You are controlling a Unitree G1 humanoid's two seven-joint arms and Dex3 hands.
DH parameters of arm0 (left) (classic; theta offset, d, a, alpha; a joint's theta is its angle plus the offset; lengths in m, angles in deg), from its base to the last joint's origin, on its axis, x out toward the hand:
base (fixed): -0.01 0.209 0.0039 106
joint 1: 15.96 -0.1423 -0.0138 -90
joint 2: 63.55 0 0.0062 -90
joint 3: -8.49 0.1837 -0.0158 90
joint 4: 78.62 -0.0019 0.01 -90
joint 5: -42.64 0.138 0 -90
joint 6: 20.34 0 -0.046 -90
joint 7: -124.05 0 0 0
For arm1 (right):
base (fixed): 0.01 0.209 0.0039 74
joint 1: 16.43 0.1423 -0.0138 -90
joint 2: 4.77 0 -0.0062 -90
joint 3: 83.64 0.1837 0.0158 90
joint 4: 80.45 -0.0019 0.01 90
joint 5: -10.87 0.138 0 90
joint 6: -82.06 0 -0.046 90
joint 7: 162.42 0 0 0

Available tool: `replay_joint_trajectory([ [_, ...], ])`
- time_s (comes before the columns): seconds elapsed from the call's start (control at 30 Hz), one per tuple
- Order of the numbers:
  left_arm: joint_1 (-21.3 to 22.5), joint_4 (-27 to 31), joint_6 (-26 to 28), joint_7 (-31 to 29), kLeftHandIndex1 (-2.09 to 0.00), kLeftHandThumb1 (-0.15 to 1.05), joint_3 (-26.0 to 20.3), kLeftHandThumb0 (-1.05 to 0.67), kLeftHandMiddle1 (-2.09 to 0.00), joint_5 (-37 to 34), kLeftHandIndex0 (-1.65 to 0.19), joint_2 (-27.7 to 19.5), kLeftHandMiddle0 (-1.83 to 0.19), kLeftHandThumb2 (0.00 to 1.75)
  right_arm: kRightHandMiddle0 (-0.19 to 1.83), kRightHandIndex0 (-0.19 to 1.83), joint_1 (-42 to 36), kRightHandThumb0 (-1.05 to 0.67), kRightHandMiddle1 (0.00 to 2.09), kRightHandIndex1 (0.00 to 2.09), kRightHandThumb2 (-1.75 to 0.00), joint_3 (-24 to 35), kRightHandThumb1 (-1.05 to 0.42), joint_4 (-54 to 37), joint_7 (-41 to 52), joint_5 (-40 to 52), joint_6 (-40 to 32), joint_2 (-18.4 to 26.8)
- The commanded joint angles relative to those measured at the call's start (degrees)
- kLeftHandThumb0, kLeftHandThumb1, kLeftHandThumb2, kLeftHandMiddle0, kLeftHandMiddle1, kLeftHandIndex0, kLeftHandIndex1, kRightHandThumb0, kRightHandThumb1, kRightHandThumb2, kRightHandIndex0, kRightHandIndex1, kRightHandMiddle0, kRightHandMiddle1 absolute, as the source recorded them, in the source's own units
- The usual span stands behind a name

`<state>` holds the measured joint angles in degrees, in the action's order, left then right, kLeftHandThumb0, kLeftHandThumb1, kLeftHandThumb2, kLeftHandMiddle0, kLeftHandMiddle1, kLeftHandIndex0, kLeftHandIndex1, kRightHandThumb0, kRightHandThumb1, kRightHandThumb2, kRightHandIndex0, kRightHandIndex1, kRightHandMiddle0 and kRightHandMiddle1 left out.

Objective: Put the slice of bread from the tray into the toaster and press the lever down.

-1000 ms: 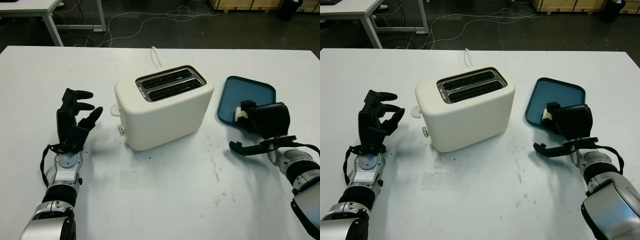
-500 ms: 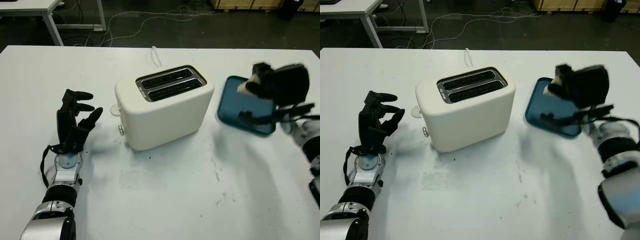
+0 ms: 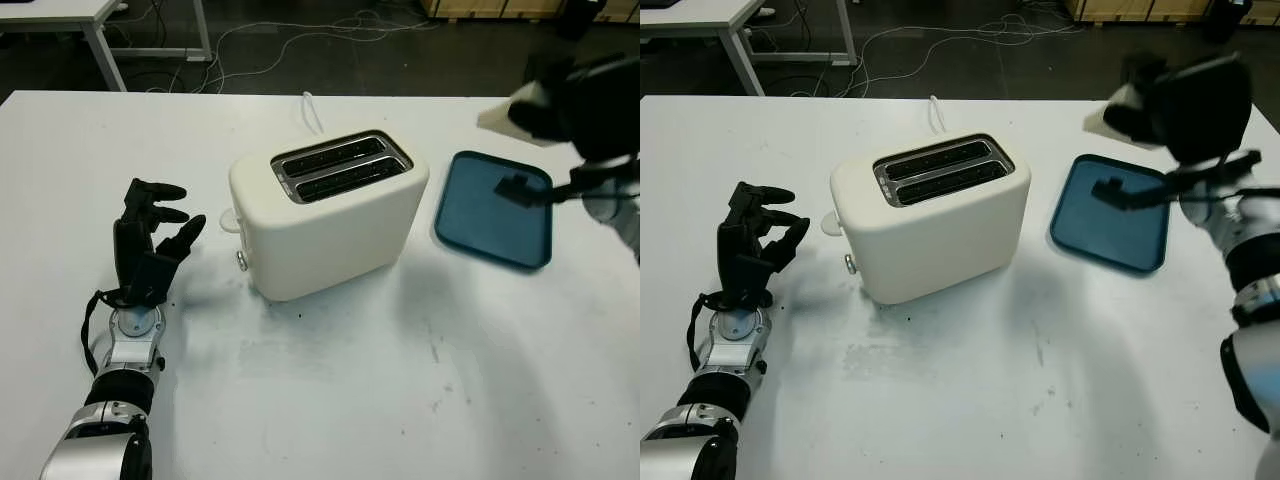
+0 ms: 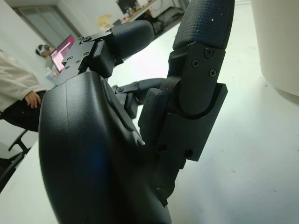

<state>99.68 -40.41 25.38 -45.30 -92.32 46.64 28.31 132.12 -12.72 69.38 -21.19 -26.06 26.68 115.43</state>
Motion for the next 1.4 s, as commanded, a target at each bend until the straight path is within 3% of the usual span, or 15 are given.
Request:
replay_joint_trajectory([
  [0.0,0.8,-0.4,-0.8,0.7,-1.51,0.92,0.4,-1.05,-1.56,0.9,-0.19,-0.8,-0.34,0.16,1.00,1.46,2.8,-0.73,1.66,1.73,-0.85,4.2,-0.75,0.7,9.7,7.4,4.1,-1.0],
  [0.07,0.8,-0.4,-0.7,0.5,-1.51,0.92,0.3,-1.05,-1.56,0.7,-0.19,-0.7,-0.35,0.17,1.18,1.45,4.6,-0.80,1.73,1.74,-0.70,7.0,-0.84,0.5,19.1,13.0,4.6,-2.1],
  [0.17,0.8,0.1,-0.2,0.1,-1.51,0.92,0.2,-1.05,-1.55,0.1,-0.21,-0.4,-0.35,0.16,1.27,1.47,7.8,-0.86,1.73,1.71,-0.55,10.7,-0.89,0.4,31.8,20.1,4.4,-4.5],
  [0.3,0.8,0.0,-0.1,0.5,-1.51,0.92,0.3,-1.05,-1.55,0.6,-0.21,-0.6,-0.34,0.17,1.40,1.56,12.0,-0.86,1.54,1.47,-0.45,14.2,-0.87,0.5,46.5,27.7,2.2,-8.8],
  [0.53,0.6,0.5,0.4,-0.2,-1.52,0.92,0.1,-1.05,-1.56,-0.5,-0.23,-0.2,-0.36,0.15,1.18,1.37,11.1,-0.67,1.64,1.60,-0.38,16.1,-0.86,-6.9,62.1,34.3,0.0,-15.5],
  [0.67,0.7,-0.4,-0.8,0.7,-1.52,0.92,0.4,-1.05,-1.57,0.7,-0.21,-0.6,-0.35,0.17,1.06,1.30,8.1,-0.57,1.73,1.70,-0.30,15.6,-0.91,-15.2,64.8,34.3,-6.9,-18.0],
  [0.8,0.6,-0.3,-0.4,0.3,-1.53,0.92,0.3,-1.05,-1.57,0.2,-0.21,-0.4,-0.35,0.16,0.91,1.16,6.3,-0.49,1.74,1.74,-0.36,14.9,-0.92,-21.0,68.7,34.7,-15.4,-19.4],
  [1.03,0.6,-0.6,-0.8,0.8,-1.53,0.92,0.4,-1.05,-1.58,0.7,-0.20,-0.6,-0.34,0.17,0.79,1.09,5.0,-0.55,1.75,1.75,-0.41,12.9,-0.92,-21.3,70.6,32.2,-14.7,-20.9],
  [1.37,0.3,0.6,0.8,0.3,-1.56,0.92,0.2,-1.05,-1.59,-0.3,-0.22,0.2,-0.36,0.15,0.86,1.10,5.1,-0.54,1.75,1.75,-0.44,11.4,-0.92,-19.5,72.0,31.9,-13.1,-24.1],
])
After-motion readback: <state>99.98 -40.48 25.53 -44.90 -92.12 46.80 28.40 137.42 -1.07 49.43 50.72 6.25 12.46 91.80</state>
